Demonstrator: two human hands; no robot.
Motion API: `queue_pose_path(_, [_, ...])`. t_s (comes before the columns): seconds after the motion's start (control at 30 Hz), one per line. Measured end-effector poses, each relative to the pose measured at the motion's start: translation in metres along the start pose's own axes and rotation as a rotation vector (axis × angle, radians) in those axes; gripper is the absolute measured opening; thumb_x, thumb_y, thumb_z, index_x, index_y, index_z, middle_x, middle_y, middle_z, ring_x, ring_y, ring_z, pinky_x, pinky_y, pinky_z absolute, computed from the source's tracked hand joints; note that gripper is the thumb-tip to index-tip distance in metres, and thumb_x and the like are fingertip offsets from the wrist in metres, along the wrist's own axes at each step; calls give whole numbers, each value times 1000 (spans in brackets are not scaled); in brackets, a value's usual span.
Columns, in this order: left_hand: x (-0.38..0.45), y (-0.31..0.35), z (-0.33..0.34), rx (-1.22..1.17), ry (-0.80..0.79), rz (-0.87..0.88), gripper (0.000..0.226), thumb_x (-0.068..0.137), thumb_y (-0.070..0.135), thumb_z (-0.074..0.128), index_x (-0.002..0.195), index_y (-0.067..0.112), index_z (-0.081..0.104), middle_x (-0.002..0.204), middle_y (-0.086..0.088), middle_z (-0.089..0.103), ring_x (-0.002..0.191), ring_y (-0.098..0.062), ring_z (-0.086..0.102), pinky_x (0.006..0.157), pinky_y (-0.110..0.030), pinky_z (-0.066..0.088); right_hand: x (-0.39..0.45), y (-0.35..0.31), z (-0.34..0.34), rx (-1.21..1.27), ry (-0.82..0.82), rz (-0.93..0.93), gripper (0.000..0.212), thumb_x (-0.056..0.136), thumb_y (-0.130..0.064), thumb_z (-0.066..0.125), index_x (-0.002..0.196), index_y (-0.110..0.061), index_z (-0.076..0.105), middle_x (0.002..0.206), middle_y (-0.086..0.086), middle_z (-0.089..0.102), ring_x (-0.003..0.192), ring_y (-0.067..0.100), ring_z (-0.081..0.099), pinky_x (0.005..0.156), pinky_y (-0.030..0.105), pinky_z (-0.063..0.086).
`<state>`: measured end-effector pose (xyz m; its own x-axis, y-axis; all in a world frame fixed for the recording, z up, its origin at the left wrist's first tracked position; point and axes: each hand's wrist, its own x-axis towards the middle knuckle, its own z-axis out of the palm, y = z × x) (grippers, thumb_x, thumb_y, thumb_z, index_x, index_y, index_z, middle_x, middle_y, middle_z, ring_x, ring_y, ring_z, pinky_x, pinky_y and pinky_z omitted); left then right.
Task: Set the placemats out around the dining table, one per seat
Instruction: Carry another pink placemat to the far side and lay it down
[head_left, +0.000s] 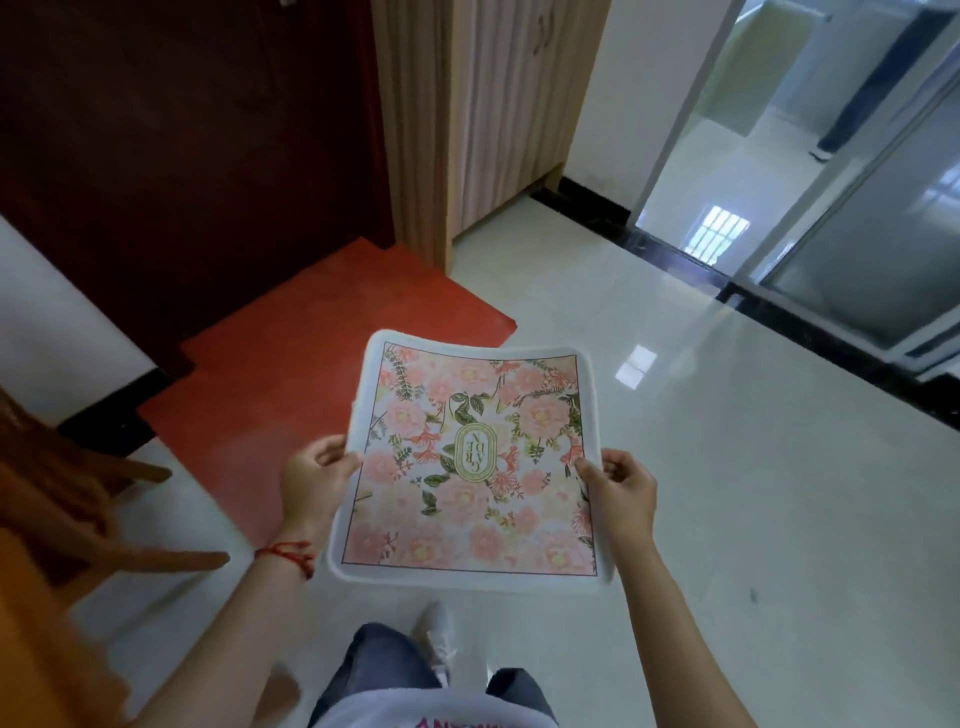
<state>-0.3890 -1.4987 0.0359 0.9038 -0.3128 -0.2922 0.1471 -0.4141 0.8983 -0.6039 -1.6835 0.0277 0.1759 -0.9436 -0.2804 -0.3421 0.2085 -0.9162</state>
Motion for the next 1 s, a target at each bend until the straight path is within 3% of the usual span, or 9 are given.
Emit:
queue_pose_path(0.13, [37,16,-1,-21,61,-34,27,79,-3,64,106,1,64,93,-8,65,81,-22,59,71,-25,46,41,-32,35,-29,-84,-30,10,76,-13,70,81,-9,62,66,6,58,53,19,53,53,33,50])
queue_pose_path(0.23, [57,24,-5,-59,118,-46,23,79,-6,63,99,5,64,80,-1,64,70,-16,58,55,-6,44,70,-53,64,-66,-159,-56,10,76,-13,70,79,-10,61,69,7,60,55,19,56,52,30,50])
queue_pose_path(0.33, [73,28,-8,-61,218,-76,22,78,-6,62,97,3,67,85,-5,66,73,-18,58,51,0,41,99,-71,95,-124,-251,-100,9,77,-12,69,76,-11,60,70,10,60,58,19,56,53,28,48])
queue_pose_path(0.53, [98,36,-9,-161,408,-168,22,77,-5,63,95,8,67,79,1,65,75,-17,59,64,-17,42,154,-107,157,-230,-478,-178,13,76,-15,70,80,-7,60,84,24,65,65,25,59,66,43,54])
queue_pose_path(0.73, [114,52,-4,-287,629,-236,25,77,-8,62,92,12,63,71,6,60,68,-11,56,63,-18,42,192,-147,217,-280,-690,-259,12,78,-12,70,79,-9,59,82,14,67,68,23,63,50,22,51])
queue_pose_path(0.9, [127,58,-16,-367,755,-291,22,75,-7,65,93,6,67,86,-9,66,80,-24,60,78,-29,45,206,-173,270,-318,-816,-310,13,75,-10,72,84,-8,63,78,4,66,73,24,65,56,27,52])
queue_pose_path(1.0, [138,62,-30,-396,821,-303,21,74,-7,66,88,9,68,82,-10,67,80,-26,61,81,-33,48,207,-186,303,-326,-881,-345,16,74,-11,73,87,-8,65,81,4,68,73,22,66,61,31,55])
